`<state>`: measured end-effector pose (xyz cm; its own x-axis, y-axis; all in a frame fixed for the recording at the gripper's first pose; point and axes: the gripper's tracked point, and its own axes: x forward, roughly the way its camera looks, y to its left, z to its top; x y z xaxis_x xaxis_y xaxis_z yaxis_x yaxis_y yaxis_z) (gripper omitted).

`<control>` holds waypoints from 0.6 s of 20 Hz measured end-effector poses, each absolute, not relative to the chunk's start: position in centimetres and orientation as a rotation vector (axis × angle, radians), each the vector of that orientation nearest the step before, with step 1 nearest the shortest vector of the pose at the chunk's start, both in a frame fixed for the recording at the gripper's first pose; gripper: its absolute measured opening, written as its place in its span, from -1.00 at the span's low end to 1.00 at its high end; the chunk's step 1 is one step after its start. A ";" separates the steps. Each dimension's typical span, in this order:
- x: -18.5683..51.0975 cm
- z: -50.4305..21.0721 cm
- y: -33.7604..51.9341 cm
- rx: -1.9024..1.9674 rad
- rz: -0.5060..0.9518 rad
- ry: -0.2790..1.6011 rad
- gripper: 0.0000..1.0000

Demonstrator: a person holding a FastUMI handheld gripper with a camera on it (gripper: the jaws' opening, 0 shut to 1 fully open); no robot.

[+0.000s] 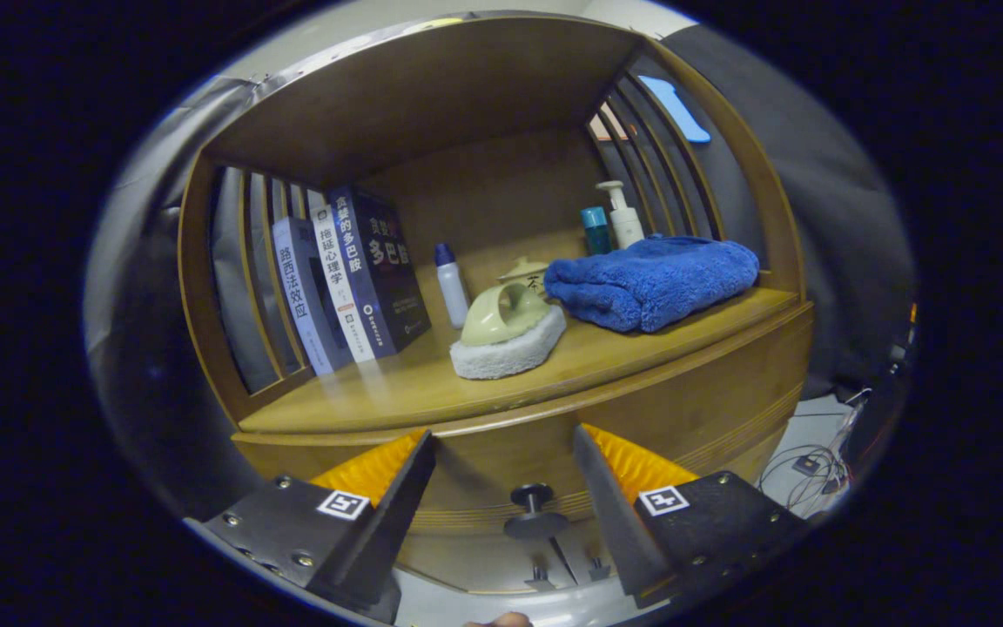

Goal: Pull open the drawer, take out the items inside it, and place them on the countertop above the cabinet.

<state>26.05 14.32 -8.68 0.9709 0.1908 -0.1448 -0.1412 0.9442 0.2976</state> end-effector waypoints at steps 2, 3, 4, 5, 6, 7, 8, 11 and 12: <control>26.3 -8.8 14.5 0.271 0.166 0.185 0.93; 26.3 -8.7 14.5 0.263 0.165 0.180 0.93; 26.3 -8.9 14.5 0.255 0.167 0.190 0.93; 26.2 -8.8 14.5 0.254 0.167 0.186 0.93; 26.2 -8.8 14.5 0.255 0.168 0.190 0.93; 26.2 -8.8 14.4 0.256 0.167 0.185 0.93; 26.2 -8.8 14.4 0.254 0.168 0.183 0.93; 26.2 -9.0 14.3 0.241 0.169 0.190 0.93; 26.1 -9.1 14.3 0.236 0.168 0.195 0.93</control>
<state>26.10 14.29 -9.06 0.9671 0.1874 -0.1718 -0.1417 0.9584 0.2477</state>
